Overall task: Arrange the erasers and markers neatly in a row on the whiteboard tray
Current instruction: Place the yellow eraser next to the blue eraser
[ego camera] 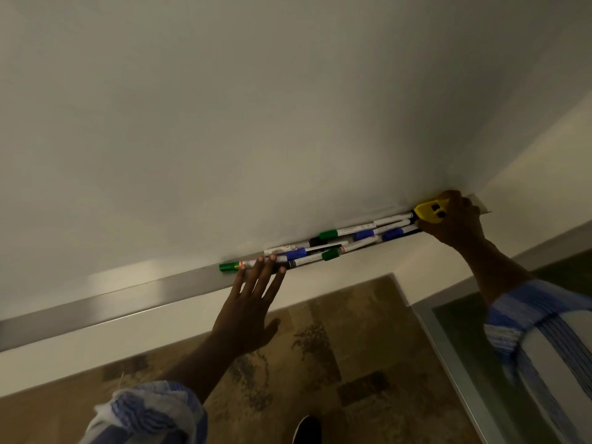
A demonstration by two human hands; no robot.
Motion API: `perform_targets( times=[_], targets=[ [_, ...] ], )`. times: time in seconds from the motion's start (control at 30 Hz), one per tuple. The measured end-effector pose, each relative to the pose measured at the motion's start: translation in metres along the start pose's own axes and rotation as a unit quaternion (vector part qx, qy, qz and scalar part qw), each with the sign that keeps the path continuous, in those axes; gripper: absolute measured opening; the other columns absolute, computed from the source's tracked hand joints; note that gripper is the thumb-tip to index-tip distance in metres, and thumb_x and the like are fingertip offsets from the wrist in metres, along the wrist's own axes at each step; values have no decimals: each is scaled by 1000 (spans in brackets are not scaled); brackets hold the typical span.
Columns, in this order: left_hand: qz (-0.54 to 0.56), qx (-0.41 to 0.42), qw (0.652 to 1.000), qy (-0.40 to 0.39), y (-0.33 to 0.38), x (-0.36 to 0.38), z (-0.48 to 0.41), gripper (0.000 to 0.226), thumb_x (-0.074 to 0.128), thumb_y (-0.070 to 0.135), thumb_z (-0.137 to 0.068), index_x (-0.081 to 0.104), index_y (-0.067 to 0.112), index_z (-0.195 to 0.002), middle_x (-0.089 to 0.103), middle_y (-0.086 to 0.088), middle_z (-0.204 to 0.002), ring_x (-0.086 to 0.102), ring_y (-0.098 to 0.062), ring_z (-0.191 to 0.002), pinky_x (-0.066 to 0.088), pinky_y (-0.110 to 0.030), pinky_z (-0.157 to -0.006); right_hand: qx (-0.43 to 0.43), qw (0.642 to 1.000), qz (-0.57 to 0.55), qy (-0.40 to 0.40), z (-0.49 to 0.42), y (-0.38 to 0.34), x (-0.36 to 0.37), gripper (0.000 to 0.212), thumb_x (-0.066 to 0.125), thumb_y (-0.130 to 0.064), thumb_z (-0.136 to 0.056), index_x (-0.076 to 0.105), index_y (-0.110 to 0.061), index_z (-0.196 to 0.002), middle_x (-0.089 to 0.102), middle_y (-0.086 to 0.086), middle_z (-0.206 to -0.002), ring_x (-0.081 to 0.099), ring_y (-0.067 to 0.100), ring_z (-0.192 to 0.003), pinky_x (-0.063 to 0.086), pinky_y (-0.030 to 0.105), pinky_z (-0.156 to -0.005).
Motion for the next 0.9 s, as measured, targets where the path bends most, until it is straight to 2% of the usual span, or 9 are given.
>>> perform_targets(
  times=[0.23,0.33,0.57,0.67,0.77,0.83,0.9],
  targets=[
    [13,-5,1000,2,1,1,0,113,57,70,-77,4,15,-161,-4,-16,-168,-3,-37,-155,6,-59,-121,-44,996,-17,78,18,-9,3,86,90,-37,-64,40,-5,-126,55,28,-116,54,48,-106,48,57,-91],
    [26,-3,1000,0,0,-3,0,108,54,69,-81,3,16,-161,-6,-14,-169,-4,-35,-155,6,-57,-122,-71,990,-32,114,29,-27,-2,86,88,-42,-66,41,-5,-129,55,25,-121,55,45,-109,49,54,-92],
    [100,-45,994,12,-17,-21,26,95,45,63,-92,-3,17,-160,-7,-7,-169,-8,-26,-156,12,-52,-125,-101,981,-90,135,68,-84,-4,80,83,-46,-71,44,-8,-130,55,18,-124,53,37,-114,43,46,-98],
    [146,-78,986,17,-30,-33,43,89,43,58,-96,-4,18,-160,-6,-7,-169,-9,-23,-155,13,-50,-126,-126,976,-121,134,96,-118,5,74,82,-47,-71,48,-9,-125,57,15,-121,54,34,-112,40,37,-95],
    [215,-127,967,46,-39,-50,58,86,51,52,-96,6,16,-161,7,-9,-169,2,-26,-156,22,-51,-123,-155,969,-154,114,129,-166,17,62,79,-51,-72,56,-10,-113,60,9,-110,57,27,-102,41,29,-88],
    [249,-144,954,88,-41,-66,64,88,56,53,-94,11,16,-160,15,-10,-167,13,-27,-154,27,-47,-122,-157,971,-167,70,154,-203,30,66,80,-53,-70,57,-9,-113,60,8,-108,58,26,-100,48,35,-86],
    [253,-133,949,134,-42,-85,64,92,60,57,-91,13,18,-160,19,-10,-166,20,-26,-152,27,-37,-121,-160,971,-178,27,183,-240,45,73,81,-55,-67,55,-10,-118,60,9,-111,58,28,-103,50,41,-86]
  ],
)
Point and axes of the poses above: each hand's wrist, its own z-axis away from the middle knuckle, its own x-axis out of the palm, y = z × x, the point moved 2 cm from there along -z, towards the middle knuckle
